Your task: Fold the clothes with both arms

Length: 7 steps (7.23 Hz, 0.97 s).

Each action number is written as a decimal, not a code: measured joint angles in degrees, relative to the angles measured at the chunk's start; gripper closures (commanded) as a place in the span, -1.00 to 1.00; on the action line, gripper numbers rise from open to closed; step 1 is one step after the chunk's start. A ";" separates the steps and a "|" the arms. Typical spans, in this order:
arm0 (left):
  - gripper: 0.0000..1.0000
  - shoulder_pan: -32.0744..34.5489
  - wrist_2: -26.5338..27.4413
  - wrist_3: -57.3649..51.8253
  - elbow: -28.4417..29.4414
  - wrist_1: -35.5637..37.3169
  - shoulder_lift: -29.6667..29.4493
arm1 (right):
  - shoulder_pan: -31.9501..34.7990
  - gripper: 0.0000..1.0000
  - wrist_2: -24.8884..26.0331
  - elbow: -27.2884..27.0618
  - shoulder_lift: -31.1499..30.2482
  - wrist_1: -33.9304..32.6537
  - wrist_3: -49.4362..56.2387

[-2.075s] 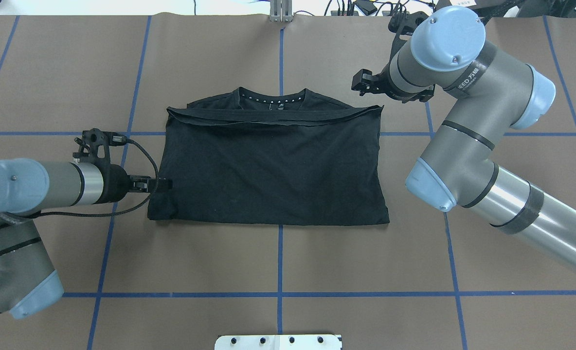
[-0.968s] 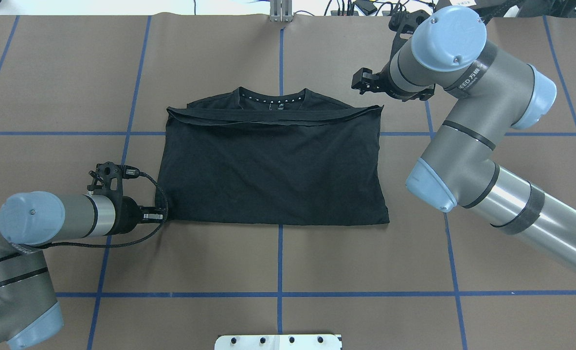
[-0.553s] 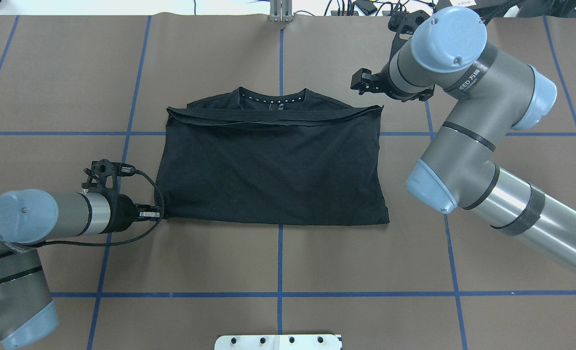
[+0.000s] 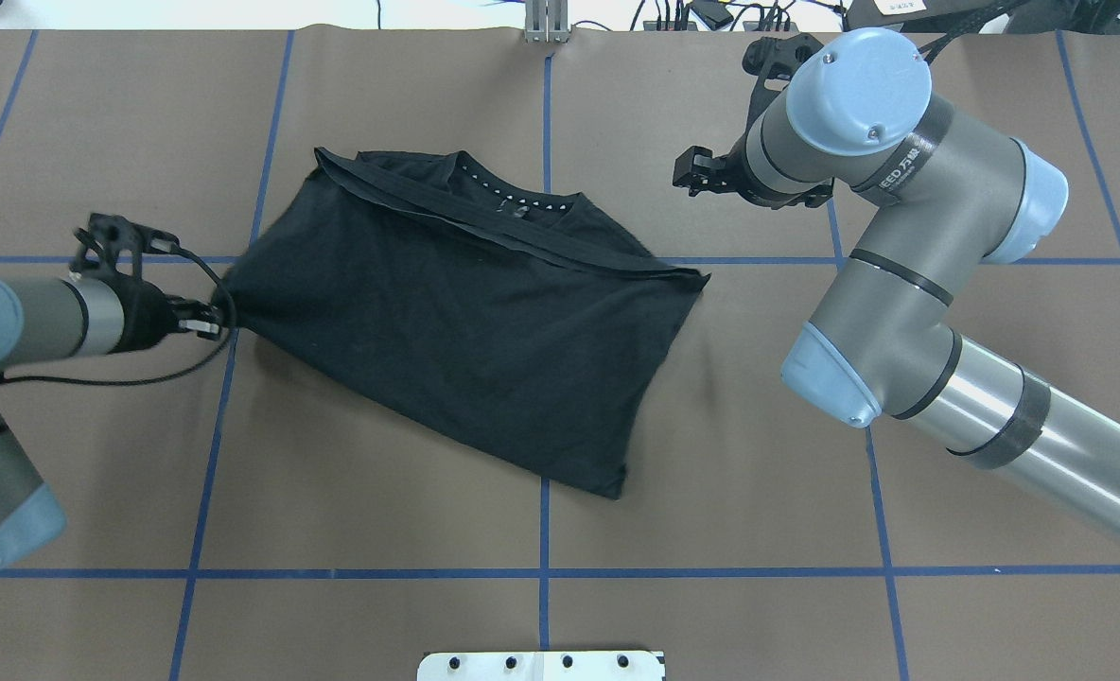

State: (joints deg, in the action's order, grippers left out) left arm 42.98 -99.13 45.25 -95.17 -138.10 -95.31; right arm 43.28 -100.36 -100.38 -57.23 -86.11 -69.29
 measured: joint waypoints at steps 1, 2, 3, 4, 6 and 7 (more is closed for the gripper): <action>1.00 4.44 -0.83 -4.82 6.33 -0.21 -4.10 | -0.27 -1.00 0.00 0.03 0.00 0.06 0.02; 1.00 7.80 -1.63 -8.26 14.78 -1.58 -10.09 | -0.49 -1.00 0.01 0.05 0.04 0.12 0.03; 1.00 10.36 -2.32 -10.69 25.20 -4.36 -17.28 | -0.66 -1.00 0.05 0.04 0.07 0.14 0.02; 1.00 12.72 -3.46 -12.97 33.92 -6.43 -23.52 | -0.82 -1.00 0.07 0.02 0.12 0.15 -0.02; -1.00 16.23 -5.68 -16.41 40.60 -7.63 -28.59 | -1.35 -1.00 0.13 0.02 0.20 0.15 -0.09; -1.00 16.87 -6.03 -17.02 41.15 -8.01 -29.07 | -1.86 -1.00 0.20 0.11 0.29 0.16 -0.30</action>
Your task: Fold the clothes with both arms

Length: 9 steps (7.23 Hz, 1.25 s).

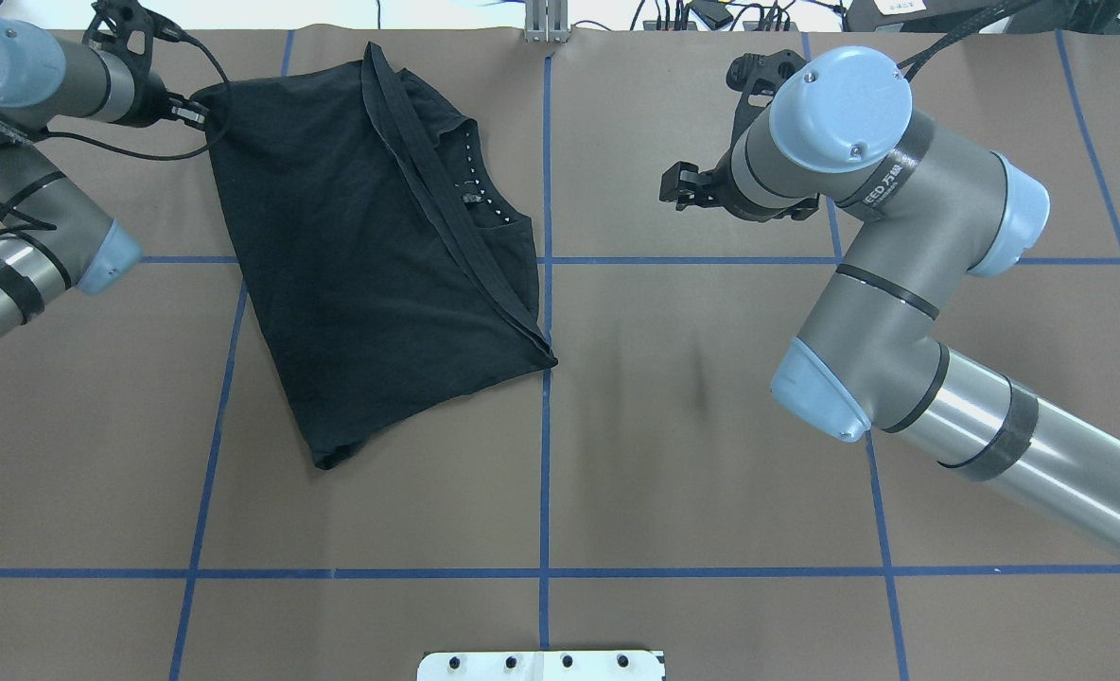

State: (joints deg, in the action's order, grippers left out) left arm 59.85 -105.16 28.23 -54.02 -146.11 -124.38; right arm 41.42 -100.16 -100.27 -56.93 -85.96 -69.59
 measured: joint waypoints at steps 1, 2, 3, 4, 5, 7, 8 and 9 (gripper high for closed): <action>-1.00 0.84 -0.20 -0.94 0.06 -0.32 -0.12 | -0.68 -1.00 0.20 0.13 0.17 0.02 -0.32; -1.00 2.57 -1.40 -3.43 0.06 -0.41 -0.13 | -1.55 -1.00 0.75 0.38 0.50 0.08 -0.73; -1.00 4.24 -3.64 -5.95 -0.15 -0.48 0.09 | -2.58 -1.00 1.48 0.97 1.33 0.16 -1.59; -1.00 5.07 -5.17 -6.91 -0.94 -0.59 0.71 | -3.87 -1.00 2.49 2.90 3.66 0.37 -3.64; -1.00 5.33 -5.79 -6.74 -1.88 -0.68 1.36 | -5.62 -0.99 4.38 6.86 7.45 1.50 -6.77; -1.00 5.29 -6.08 -4.84 -3.10 -0.82 2.17 | -9.84 -0.92 9.35 17.31 14.06 8.71 -14.02; -1.00 5.24 -6.10 -4.07 -3.58 -0.86 2.63 | -11.79 -0.86 12.31 21.72 15.93 12.44 -17.13; -1.00 5.18 -6.11 -3.77 -3.95 -0.90 3.17 | -13.30 -0.85 14.13 24.08 16.86 14.33 -19.86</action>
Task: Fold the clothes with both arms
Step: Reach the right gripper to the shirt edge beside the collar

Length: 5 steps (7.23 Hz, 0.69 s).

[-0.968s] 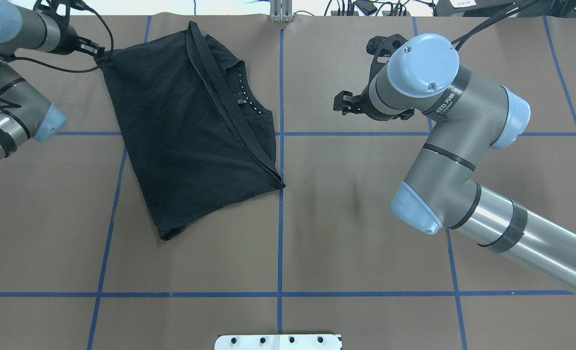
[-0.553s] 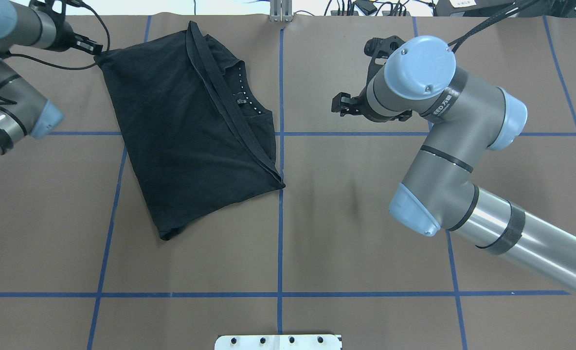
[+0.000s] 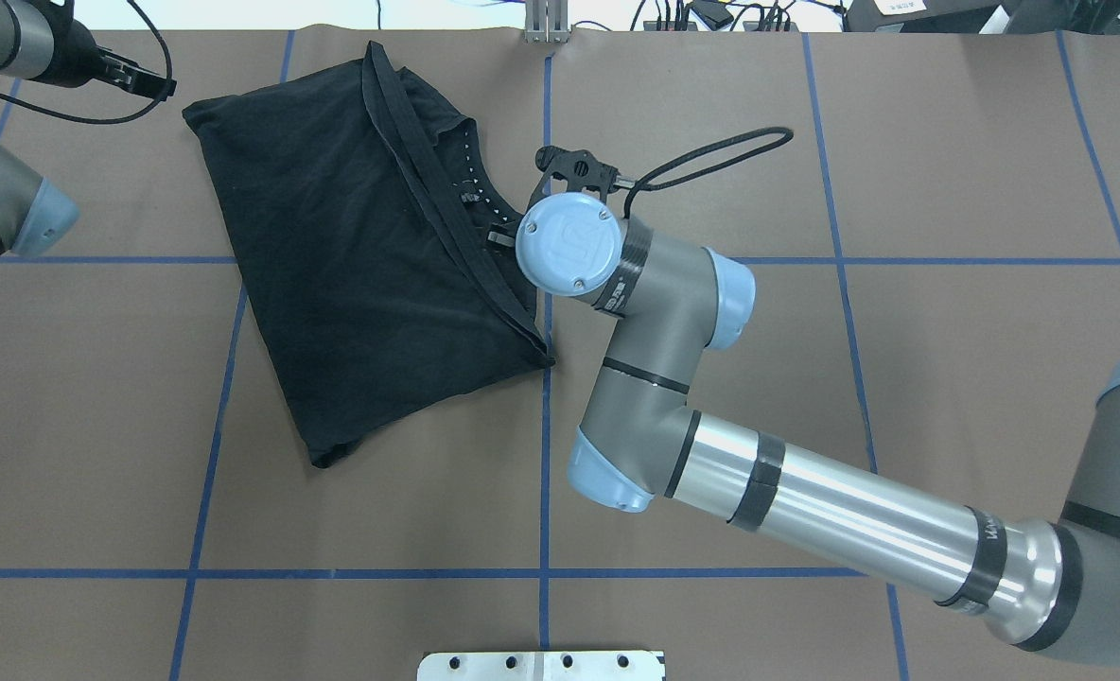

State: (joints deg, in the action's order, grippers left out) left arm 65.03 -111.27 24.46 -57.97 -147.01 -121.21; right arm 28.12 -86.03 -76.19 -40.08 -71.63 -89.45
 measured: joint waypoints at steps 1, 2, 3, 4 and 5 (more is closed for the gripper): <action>-1.00 -0.04 0.00 0.10 -0.25 -0.12 0.51 | -1.40 -0.85 0.79 0.96 0.31 0.78 -2.65; -1.00 -0.06 0.00 0.13 -0.34 -0.38 0.87 | -2.50 -0.72 1.23 1.27 0.25 1.02 -4.07; -1.00 -0.07 0.00 0.14 -0.36 -0.64 1.07 | -3.39 -0.39 2.05 1.43 0.14 1.08 -4.67; -1.00 -0.08 0.00 0.14 -0.39 -0.76 1.18 | -4.01 -0.30 3.08 1.51 0.08 1.07 -4.93; -1.00 -0.11 0.00 0.15 -0.39 -0.80 1.21 | -4.41 -0.32 3.68 1.59 0.01 1.06 -5.02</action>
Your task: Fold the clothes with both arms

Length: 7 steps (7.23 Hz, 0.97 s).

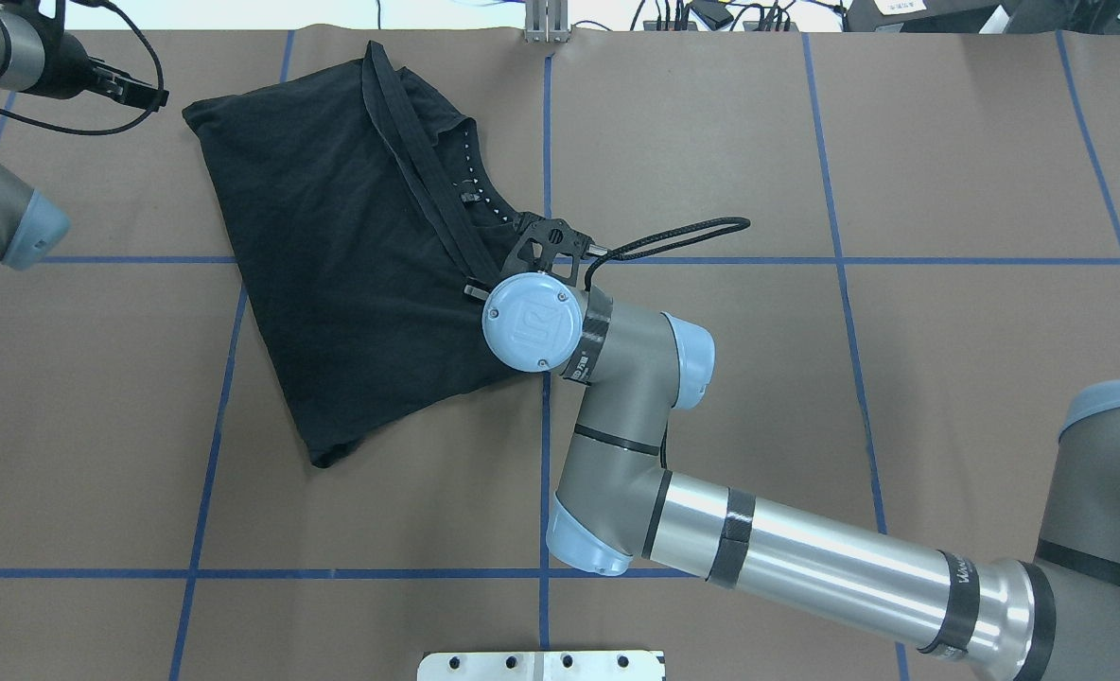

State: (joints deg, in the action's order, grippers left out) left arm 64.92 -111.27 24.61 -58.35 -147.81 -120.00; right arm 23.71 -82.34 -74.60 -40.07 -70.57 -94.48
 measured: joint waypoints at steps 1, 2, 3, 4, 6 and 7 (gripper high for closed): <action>-1.00 -0.03 0.00 0.00 -0.01 -0.10 0.12 | -0.30 -0.32 0.28 0.37 -0.03 -0.01 0.00; -1.00 -0.04 0.00 0.00 -0.01 -0.26 0.29 | -0.48 -0.32 0.38 0.99 0.00 0.00 0.07; -1.00 -0.05 0.00 0.00 0.00 -0.36 0.41 | -0.54 -0.32 0.41 1.39 0.02 -0.03 0.15; -1.00 -0.05 0.00 0.00 0.01 -0.48 0.47 | -0.57 -0.25 0.52 1.61 0.02 -0.06 0.23; -1.00 -0.06 0.00 0.00 0.05 -0.69 0.55 | -0.59 -0.05 0.87 1.86 0.13 -0.09 0.32; -1.00 -0.06 0.00 0.00 0.03 -0.71 0.55 | -0.59 0.24 0.99 1.89 0.18 -0.11 0.38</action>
State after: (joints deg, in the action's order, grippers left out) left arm 64.86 -111.27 24.61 -58.33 -148.52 -119.45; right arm 23.12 -81.35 -72.71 -39.89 -70.68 -94.10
